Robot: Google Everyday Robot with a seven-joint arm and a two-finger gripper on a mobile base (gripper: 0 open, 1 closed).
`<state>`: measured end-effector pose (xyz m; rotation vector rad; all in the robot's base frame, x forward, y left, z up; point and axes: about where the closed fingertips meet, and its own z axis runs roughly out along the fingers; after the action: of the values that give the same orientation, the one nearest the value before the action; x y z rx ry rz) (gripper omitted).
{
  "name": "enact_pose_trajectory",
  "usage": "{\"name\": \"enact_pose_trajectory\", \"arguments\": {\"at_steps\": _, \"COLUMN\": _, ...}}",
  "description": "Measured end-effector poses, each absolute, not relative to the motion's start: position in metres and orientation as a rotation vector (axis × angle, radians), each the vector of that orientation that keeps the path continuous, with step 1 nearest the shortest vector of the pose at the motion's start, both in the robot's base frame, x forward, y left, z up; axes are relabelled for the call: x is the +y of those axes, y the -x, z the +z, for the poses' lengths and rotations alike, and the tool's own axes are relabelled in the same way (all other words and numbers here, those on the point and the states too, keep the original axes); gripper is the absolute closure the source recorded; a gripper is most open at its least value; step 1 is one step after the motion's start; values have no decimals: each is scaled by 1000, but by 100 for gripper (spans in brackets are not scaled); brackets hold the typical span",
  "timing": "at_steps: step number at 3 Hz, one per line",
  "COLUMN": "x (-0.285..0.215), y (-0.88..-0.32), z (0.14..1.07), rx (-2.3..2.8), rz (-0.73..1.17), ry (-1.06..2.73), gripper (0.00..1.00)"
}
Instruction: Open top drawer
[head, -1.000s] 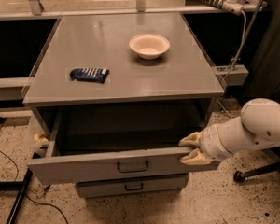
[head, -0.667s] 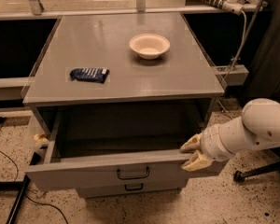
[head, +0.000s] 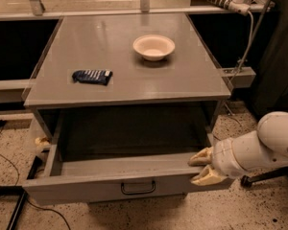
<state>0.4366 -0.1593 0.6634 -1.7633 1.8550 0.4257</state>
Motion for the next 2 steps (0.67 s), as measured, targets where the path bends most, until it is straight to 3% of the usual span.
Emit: {"name": "enact_pose_trajectory", "arguments": {"at_steps": 2, "x": -159, "y": -437, "z": 663, "rx": 1855, "rz": 426, "ry": 1763, "gripper": 34}}
